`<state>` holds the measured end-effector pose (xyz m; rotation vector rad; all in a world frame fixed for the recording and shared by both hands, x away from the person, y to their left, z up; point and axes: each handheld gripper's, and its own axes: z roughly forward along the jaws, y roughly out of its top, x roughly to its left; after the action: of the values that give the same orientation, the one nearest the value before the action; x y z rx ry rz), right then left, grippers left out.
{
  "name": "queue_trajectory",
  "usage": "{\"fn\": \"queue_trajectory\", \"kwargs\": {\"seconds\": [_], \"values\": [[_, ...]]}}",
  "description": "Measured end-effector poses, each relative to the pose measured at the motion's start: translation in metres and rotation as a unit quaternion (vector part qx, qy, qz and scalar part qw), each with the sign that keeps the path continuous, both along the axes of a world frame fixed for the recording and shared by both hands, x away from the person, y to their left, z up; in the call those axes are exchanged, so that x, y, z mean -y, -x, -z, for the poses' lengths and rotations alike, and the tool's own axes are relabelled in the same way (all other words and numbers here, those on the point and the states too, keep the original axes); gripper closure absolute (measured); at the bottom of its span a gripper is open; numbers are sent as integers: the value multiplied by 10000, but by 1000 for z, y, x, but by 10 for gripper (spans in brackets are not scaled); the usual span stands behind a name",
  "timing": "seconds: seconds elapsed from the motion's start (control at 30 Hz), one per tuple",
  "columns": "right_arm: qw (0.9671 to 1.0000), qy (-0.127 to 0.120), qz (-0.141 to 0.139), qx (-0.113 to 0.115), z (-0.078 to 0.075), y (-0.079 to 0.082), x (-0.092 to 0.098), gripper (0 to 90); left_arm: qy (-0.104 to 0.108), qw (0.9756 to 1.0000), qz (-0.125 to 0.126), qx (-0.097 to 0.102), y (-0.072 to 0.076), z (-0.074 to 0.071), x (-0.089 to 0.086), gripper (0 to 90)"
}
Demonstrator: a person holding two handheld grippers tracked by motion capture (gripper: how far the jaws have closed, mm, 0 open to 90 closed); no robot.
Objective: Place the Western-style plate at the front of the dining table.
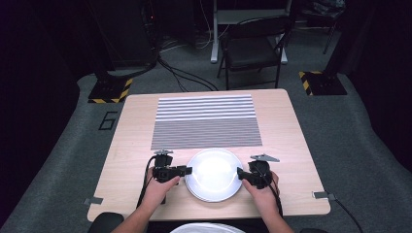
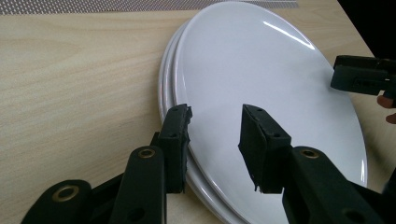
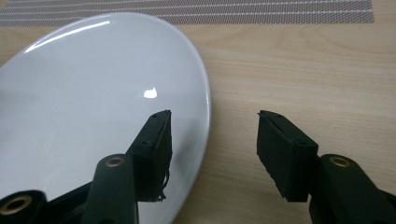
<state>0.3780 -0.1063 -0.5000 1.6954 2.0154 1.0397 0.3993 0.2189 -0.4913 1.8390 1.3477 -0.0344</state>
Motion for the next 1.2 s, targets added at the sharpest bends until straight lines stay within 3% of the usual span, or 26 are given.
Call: {"fn": "queue_trajectory", "kwargs": {"seconds": [0.3, 0.57, 0.97, 1.2], "values": [[9997, -69, -128, -211, 6, -1, -10, 425, -108, 9999, 39, 38, 1, 1, 2, 601], [9994, -133, -242, -194, 7, 1, -17, 433, -112, 9999, 89, 76, 4, 2, 6, 596], [9998, -132, -74, -140, 2, 2, -15, 455, -126, 9999, 66, 68, 2, 3, 11, 596], [9994, -310, 106, -132, -4, -4, -7, 465, -136, 9999, 83, 9, -3, 4, 20, 601]]}}
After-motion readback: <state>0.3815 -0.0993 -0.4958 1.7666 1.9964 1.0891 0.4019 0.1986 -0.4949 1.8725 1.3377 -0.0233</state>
